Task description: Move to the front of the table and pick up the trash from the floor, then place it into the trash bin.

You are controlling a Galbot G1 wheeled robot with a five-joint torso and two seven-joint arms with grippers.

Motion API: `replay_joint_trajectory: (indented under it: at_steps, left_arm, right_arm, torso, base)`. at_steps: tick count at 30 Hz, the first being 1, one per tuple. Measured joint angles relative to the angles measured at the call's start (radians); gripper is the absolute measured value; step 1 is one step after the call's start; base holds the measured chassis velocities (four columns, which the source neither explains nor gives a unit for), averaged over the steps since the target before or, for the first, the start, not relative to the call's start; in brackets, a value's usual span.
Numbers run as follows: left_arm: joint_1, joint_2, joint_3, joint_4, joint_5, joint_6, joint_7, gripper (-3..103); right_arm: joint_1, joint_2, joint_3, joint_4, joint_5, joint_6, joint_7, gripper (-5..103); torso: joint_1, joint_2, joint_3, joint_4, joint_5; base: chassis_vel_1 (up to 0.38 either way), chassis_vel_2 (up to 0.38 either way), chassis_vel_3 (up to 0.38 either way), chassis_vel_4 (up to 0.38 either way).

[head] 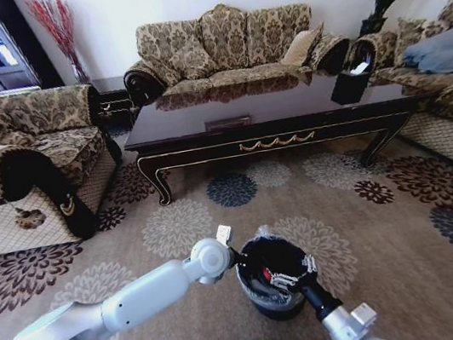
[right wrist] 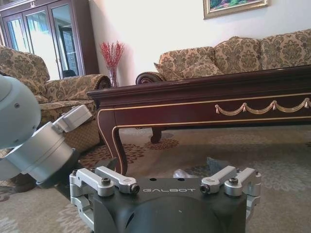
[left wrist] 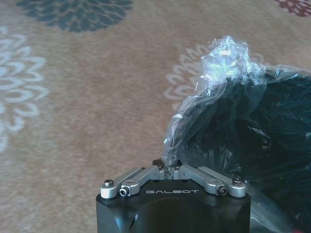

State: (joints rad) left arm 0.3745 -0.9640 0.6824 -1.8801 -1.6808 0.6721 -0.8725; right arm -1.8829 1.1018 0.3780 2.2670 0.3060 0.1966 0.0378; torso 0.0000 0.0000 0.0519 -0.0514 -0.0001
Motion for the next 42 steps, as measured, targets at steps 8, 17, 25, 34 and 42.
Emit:
replay_joint_trajectory:
  at_steps: [8, 17, 25, 34, 42]
  left_arm:
    - [0.041, 0.069, -0.124, -0.012, 0.009, -0.005, -0.005, 2]
    - [0.102, 0.127, -0.223, -0.012, 0.001, -0.009, -0.044, 2]
    - [0.208, 0.210, -0.322, -0.001, 0.059, -0.004, -0.013, 2]
    - [0.287, 0.214, -0.431, 0.049, 0.091, 0.000, 0.013, 2]
    - [0.317, 0.203, -0.451, 0.072, 0.100, -0.007, 0.013, 2]
  right_arm:
    - [0.022, 0.014, 0.023, -0.004, 0.043, -0.002, 0.006, 100]
    - [0.024, 0.013, 0.021, -0.018, 0.041, -0.003, 0.006, 100]
    - [0.032, -0.010, 0.021, -0.027, 0.046, -0.003, 0.007, 100]
    - [0.033, -0.020, 0.014, -0.040, 0.040, -0.003, 0.008, 100]
    - [0.035, -0.037, 0.014, -0.047, 0.042, -0.003, 0.009, 100]
  torso:
    - [0.000, 0.000, 0.000, 0.0001, -0.0001]
    - [0.000, 0.000, 0.000, -0.0001, 0.0000]
    - [0.000, 0.000, 0.000, 0.0004, 0.0003]
    - [0.000, 0.000, 0.000, 0.0000, 0.0000]
    - [0.000, 0.000, 0.000, 0.0001, 0.0006]
  base:
    - [0.000, 0.000, 0.000, 0.000]
    - [0.000, 0.000, 0.000, 0.000]
    - [0.000, 0.000, 0.000, 0.000]
    - [0.000, 0.000, 0.000, 0.000]
    - [0.000, 0.000, 0.000, 0.000]
